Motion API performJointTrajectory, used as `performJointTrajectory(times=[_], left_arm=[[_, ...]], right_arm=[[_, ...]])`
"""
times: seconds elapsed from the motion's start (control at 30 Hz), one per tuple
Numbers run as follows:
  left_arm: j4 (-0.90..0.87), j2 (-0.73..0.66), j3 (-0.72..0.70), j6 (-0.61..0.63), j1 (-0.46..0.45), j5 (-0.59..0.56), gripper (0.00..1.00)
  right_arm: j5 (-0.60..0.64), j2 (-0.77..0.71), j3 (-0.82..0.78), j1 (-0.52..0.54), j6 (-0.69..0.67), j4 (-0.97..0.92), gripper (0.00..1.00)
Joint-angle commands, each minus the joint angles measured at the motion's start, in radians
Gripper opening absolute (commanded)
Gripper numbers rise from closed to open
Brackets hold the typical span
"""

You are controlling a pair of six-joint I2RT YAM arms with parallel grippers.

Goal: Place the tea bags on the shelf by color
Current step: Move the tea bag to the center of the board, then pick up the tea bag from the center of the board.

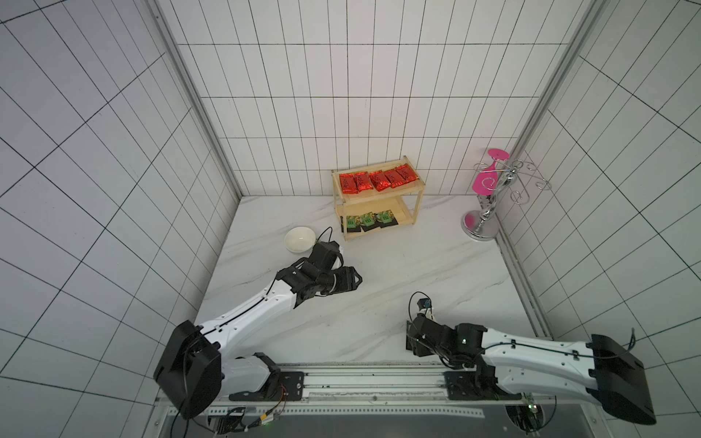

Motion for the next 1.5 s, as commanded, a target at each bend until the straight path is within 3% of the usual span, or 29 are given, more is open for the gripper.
performJointTrajectory(times=[0.0,0.27,0.57,0.83,0.9,1.07,1.17,1.47], left_arm=[[0.028,0.014,0.007,0.013,0.003,0.003,0.66],[0.099,0.040,-0.050,-0.009,0.048,0.067,0.66],[0.151,0.043,-0.102,-0.005,0.088,0.110,0.66],[0.230,0.126,-0.149,0.006,0.087,0.214,0.64],[0.268,0.148,-0.164,0.001,0.079,0.240,0.64],[0.330,0.192,-0.164,-0.009,0.022,0.254,0.62],[0.350,0.228,-0.159,-0.026,0.004,0.249,0.61],[0.406,0.358,-0.136,-0.053,-0.026,0.250,0.60]], right_arm=[[-0.004,0.024,-0.033,-0.038,-0.043,0.110,0.60],[-0.175,0.233,-0.029,-0.212,-0.178,0.409,0.56],[-0.343,0.555,0.176,-0.340,-0.266,0.562,0.53],[-0.577,0.475,0.161,-0.472,-0.241,0.756,0.51],[-0.624,0.484,0.133,-0.508,-0.265,0.800,0.46],[-0.791,0.563,0.122,-0.615,-0.266,0.922,0.20],[-0.813,0.595,0.117,-0.646,-0.269,0.944,0.14],[-0.792,0.664,0.048,-0.668,-0.266,1.000,0.13]])
